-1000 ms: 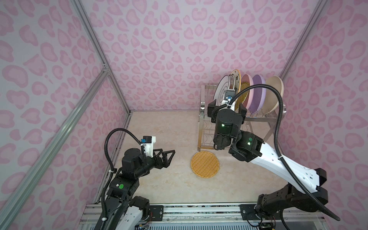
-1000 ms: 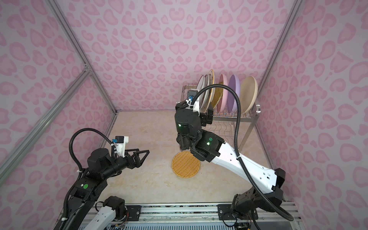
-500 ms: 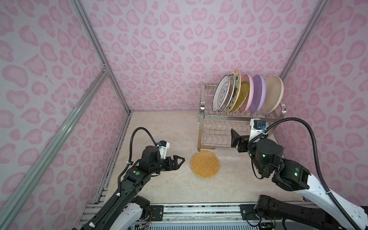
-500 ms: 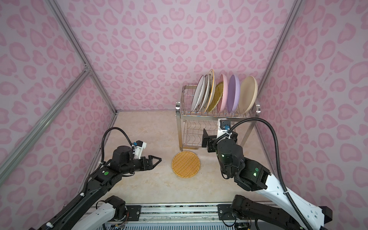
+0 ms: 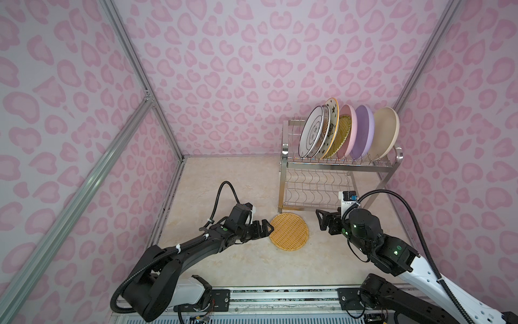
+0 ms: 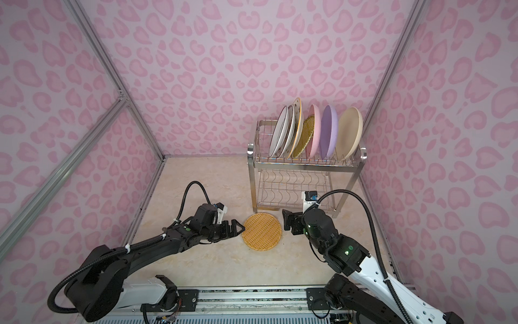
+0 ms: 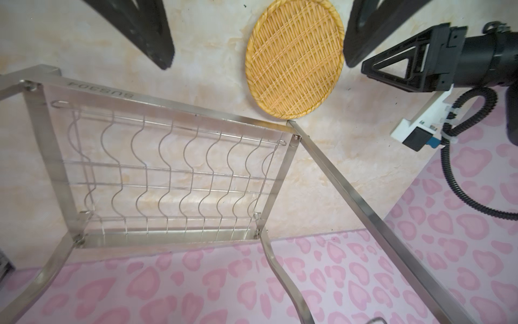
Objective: Load plates into a dish rack
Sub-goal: Pick up the plate from the center of the table.
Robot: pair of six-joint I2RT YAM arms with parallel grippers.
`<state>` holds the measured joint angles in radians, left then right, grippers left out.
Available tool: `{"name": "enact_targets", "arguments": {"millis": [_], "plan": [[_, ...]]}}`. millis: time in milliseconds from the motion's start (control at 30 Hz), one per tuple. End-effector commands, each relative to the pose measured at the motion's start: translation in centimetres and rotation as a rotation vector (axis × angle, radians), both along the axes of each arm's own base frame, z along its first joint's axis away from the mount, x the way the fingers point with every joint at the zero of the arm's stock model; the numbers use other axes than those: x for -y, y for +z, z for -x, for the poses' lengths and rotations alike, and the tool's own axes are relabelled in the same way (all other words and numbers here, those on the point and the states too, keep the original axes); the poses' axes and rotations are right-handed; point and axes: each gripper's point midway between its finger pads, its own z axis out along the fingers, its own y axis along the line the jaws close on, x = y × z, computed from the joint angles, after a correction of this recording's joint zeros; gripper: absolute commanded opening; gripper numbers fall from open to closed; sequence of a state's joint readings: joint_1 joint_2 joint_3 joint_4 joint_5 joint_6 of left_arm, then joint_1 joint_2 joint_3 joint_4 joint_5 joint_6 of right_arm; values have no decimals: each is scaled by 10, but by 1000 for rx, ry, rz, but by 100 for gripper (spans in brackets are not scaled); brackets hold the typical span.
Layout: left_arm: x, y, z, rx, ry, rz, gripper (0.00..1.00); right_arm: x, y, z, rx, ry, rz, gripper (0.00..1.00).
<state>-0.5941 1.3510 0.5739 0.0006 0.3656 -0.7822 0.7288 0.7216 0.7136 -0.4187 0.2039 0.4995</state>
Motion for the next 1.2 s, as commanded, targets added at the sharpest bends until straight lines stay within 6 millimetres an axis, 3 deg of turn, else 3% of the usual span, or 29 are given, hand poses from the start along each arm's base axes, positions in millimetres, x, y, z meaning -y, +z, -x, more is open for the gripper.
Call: {"name": "enact_targets", "arguments": {"millis": [0,367,667,1033,1067,1167], "plan": [[17,6,-16,27,5,78,98,-21,0,5,-30,86,-124,98],[30,-25,-13,-31,5,100,81,-2,-6,17,-14,29,-183,98],[27,-50,-8,-86,52,90,61,-5,-13,15,-21,41,-187,98],[26,-57,-4,-68,47,106,60,-16,-19,0,-34,70,-217,98],[25,-54,-6,-96,104,126,16,-18,-21,0,-40,75,-216,98],[27,-42,-7,-72,106,152,7,-20,-23,-3,-48,84,-215,98]]}}
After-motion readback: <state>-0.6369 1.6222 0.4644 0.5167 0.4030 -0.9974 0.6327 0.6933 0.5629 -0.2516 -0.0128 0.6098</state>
